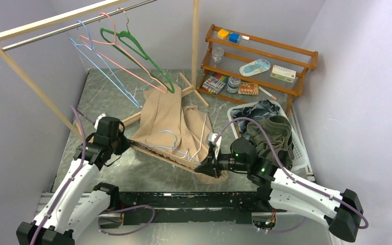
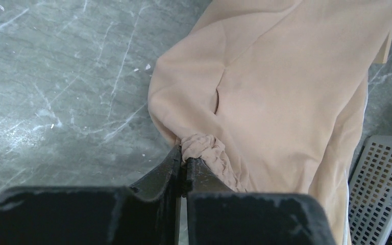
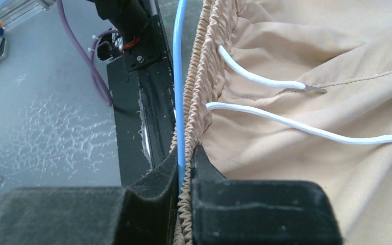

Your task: Remove the shorts from the hanger

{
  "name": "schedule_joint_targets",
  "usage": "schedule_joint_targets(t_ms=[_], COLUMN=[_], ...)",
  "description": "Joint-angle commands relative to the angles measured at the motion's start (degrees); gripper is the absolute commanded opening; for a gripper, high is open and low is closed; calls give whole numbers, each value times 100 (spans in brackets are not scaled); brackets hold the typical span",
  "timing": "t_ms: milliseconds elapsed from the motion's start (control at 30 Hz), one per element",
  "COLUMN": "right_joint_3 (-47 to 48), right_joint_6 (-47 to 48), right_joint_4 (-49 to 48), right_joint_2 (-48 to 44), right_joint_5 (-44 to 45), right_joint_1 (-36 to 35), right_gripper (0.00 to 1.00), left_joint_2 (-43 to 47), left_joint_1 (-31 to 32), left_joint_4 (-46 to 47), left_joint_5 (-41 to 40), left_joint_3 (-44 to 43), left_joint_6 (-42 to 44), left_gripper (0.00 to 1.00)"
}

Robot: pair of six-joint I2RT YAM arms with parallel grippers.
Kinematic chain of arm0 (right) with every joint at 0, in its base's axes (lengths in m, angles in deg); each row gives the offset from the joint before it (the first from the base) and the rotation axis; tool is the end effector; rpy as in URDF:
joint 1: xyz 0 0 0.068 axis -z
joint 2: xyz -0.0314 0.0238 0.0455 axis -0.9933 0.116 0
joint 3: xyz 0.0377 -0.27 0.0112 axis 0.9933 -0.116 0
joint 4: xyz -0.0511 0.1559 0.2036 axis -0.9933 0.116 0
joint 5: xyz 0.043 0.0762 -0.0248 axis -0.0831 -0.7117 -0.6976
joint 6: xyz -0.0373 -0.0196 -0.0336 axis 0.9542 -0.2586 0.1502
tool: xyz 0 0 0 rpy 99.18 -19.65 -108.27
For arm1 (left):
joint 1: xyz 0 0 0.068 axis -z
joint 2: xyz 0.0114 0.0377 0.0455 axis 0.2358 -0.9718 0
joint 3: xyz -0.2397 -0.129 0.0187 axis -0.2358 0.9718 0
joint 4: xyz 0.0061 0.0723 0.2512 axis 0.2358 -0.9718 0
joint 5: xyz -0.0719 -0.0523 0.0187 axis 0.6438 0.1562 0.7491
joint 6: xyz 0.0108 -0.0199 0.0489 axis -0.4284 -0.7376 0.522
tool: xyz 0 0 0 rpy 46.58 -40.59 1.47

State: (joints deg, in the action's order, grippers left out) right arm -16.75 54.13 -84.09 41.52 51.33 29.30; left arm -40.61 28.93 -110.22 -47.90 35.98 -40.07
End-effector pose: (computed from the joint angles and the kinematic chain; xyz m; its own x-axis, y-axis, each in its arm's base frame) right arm 0.0933 0.1559 0.2411 -0.3760 -0.2374 -0.8957 -0.9172 0.2327 0.3234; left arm 0.1506 -0.0347 0.2536 -0.5630 -0.6485 -0.5123 -0.4734 0.7611 -0.4434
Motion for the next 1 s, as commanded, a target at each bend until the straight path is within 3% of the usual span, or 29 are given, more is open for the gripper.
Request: schedule_joint_targets(t_ms=[0,267,567,833,967], right_joint_3=[-274,-566,-1000,-1159,-1165], right_joint_6=[-63,-236,-431,-525,-809], right_joint_4=[-352,-641,-1150,-1225,-1296], right_joint_2=[-498,-910,-1581,-1793,-1586], right_joint_5=[-332,238,258,305,1052], right_joint_1=[-11,-12,-18,-13,-15], right_gripper=[0,0,0,0,0], left_joint_2=[-83,5,42,-131,-21], left_joint_1=[-375,-492,-542,-758,-780], left_joint_4=[194,241,250,580,463], left_joint_5=[-647,-431,-526,40,178], left_joint_3=[-81,106,116,249,260], left_joint_6=[343,343,201,223,34], left_gripper=[7,7,7,7,7])
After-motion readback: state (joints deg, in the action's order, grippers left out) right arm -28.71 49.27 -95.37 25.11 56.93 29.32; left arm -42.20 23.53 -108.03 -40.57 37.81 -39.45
